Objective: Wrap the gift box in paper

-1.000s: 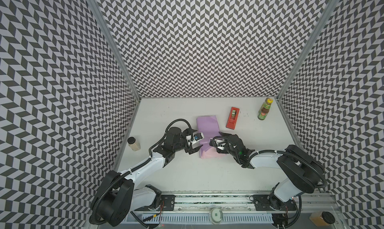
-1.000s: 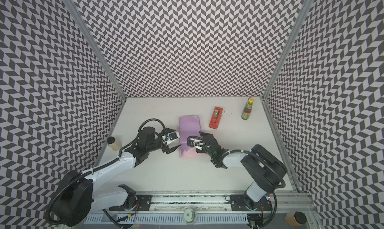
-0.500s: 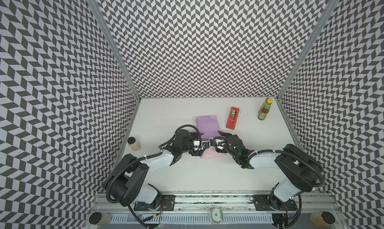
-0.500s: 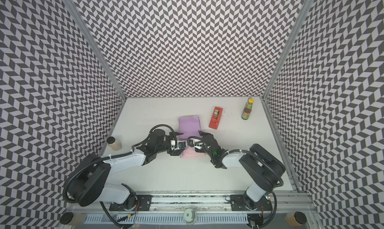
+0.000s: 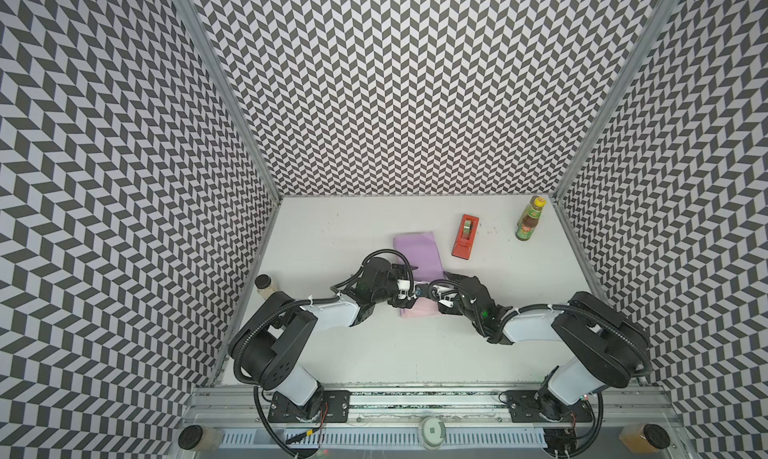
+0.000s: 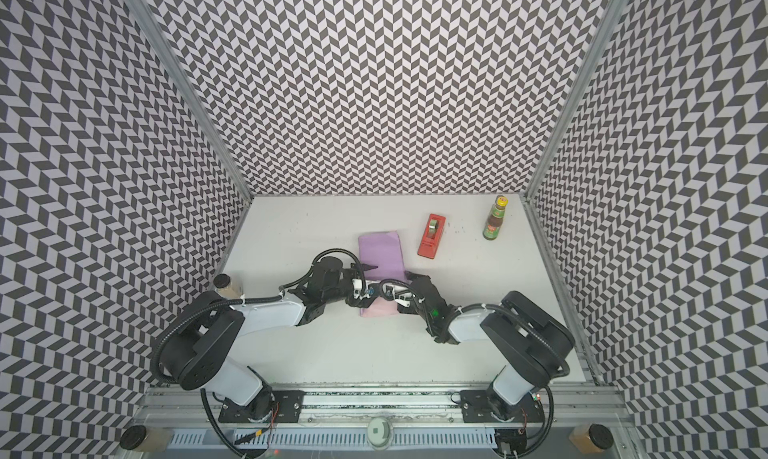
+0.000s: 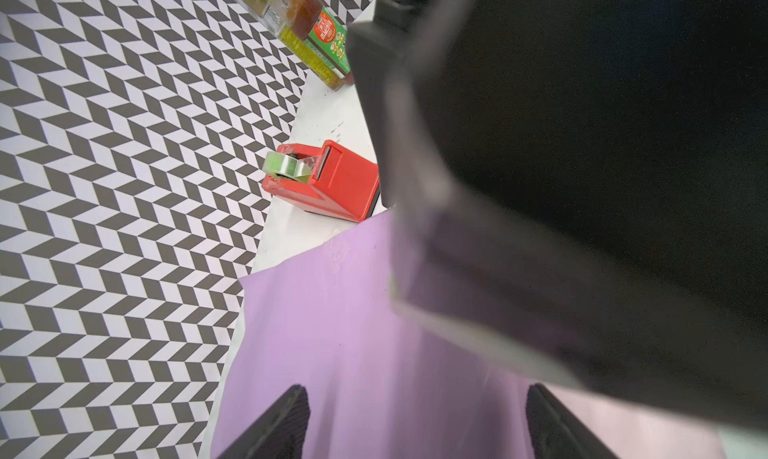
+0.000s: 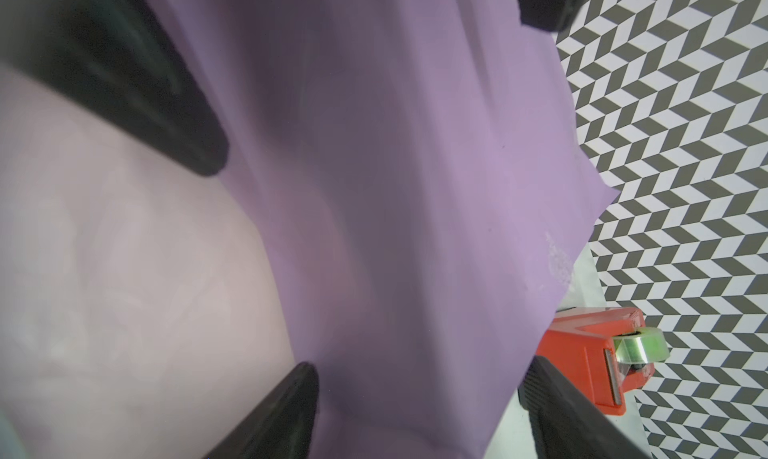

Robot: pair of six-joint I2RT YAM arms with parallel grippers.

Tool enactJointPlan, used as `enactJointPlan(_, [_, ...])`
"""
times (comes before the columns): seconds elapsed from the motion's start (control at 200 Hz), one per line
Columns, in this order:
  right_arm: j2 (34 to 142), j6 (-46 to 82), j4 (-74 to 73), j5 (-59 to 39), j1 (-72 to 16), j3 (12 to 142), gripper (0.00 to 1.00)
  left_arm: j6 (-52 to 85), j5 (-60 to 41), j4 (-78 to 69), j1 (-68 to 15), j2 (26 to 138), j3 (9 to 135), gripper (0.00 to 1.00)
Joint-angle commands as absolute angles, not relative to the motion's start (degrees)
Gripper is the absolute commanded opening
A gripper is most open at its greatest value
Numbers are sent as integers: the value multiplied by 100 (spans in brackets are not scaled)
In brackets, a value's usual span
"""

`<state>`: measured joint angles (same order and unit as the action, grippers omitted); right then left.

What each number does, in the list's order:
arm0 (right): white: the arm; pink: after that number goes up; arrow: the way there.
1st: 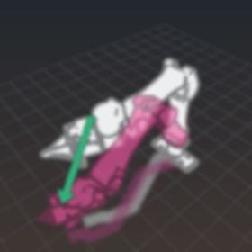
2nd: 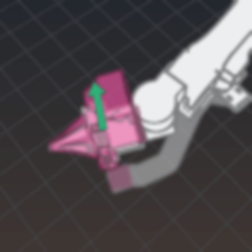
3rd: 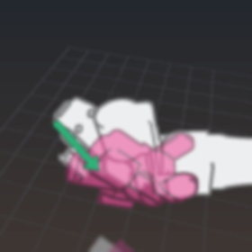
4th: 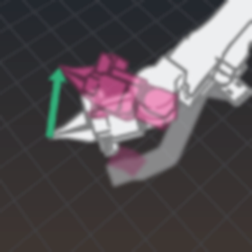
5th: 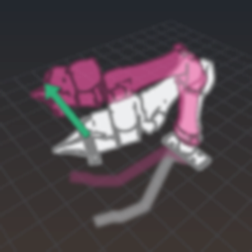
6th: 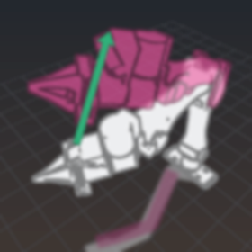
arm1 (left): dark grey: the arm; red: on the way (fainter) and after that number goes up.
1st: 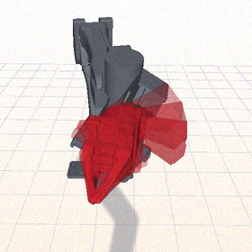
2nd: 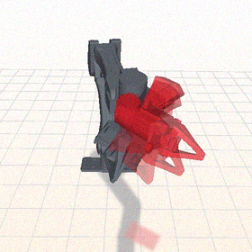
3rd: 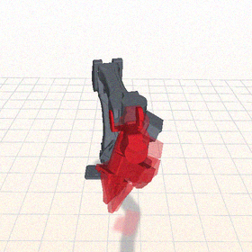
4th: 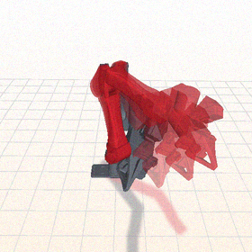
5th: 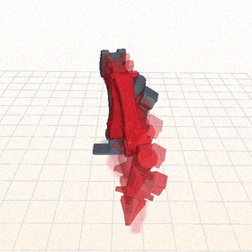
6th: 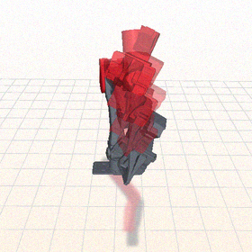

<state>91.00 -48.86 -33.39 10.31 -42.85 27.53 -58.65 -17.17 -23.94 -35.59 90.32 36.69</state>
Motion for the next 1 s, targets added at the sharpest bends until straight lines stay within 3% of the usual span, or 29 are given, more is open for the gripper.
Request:
enactJointPlan(0.0, [8561, -4642, -4096, 503, -4386, 2786, 79, -6184, -1145, -2195, -3526, 9291, 3730, 81])
enactJointPlan(0.386, [8040, -3580, -4370, 156, -4266, 2547, 80, -6546, -589, -2285, -3722, 9672, 3577, 80])
enactJointPlan(0.811, [7002, -1253, -4142, -489, -3806, 2128, 81, -6715, -121, -2198, -3885, 9967, 3612, 76])
enactJointPlan(0.991, [6798, -762, -3858, -311, -3696, 2039, 81, -6610, 31, -2332, -3928, 10036, 3622, 70])
